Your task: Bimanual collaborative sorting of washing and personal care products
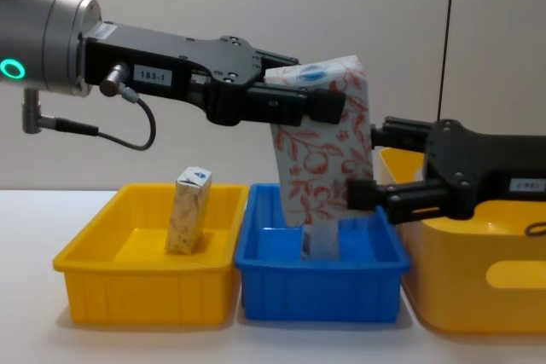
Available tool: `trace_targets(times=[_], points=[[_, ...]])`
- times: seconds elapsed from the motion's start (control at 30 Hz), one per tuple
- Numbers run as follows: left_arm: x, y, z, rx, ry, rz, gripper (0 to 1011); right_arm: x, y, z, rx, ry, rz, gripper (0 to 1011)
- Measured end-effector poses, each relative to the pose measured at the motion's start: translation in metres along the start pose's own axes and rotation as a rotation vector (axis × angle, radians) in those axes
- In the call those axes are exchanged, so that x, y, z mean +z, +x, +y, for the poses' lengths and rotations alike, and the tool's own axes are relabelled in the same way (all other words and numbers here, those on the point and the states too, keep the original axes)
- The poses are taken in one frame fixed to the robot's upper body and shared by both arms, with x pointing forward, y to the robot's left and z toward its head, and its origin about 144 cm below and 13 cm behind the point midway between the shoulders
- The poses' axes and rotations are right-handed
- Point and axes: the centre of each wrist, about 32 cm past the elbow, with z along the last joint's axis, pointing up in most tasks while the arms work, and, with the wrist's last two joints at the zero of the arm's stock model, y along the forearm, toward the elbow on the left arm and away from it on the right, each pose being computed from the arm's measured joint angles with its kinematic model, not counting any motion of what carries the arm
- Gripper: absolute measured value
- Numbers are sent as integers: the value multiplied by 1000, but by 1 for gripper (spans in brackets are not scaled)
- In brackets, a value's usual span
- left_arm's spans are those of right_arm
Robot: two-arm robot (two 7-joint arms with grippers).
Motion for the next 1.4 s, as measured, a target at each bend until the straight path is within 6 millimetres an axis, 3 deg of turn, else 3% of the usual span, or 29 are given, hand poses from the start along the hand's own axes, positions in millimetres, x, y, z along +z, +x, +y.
trace_targets(times=[0.4, 0.6, 1.07, 1.23, 1.4], points=[[0, 0, 0, 0, 0, 0, 374, 0, 4, 17, 25, 2, -19, 996], [0, 0, 0, 0, 0, 0, 371, 0, 5, 22, 30, 0, -23, 867], [0, 0, 0, 2, 0, 0, 371, 4, 7, 29, 41, -22, -19, 430], [0, 0, 0, 2, 0, 0, 388, 5, 7, 30, 41, -26, -20, 393], [0, 0, 0, 1, -1, 0, 522, 7, 7, 30, 38, -31, -22, 390]])
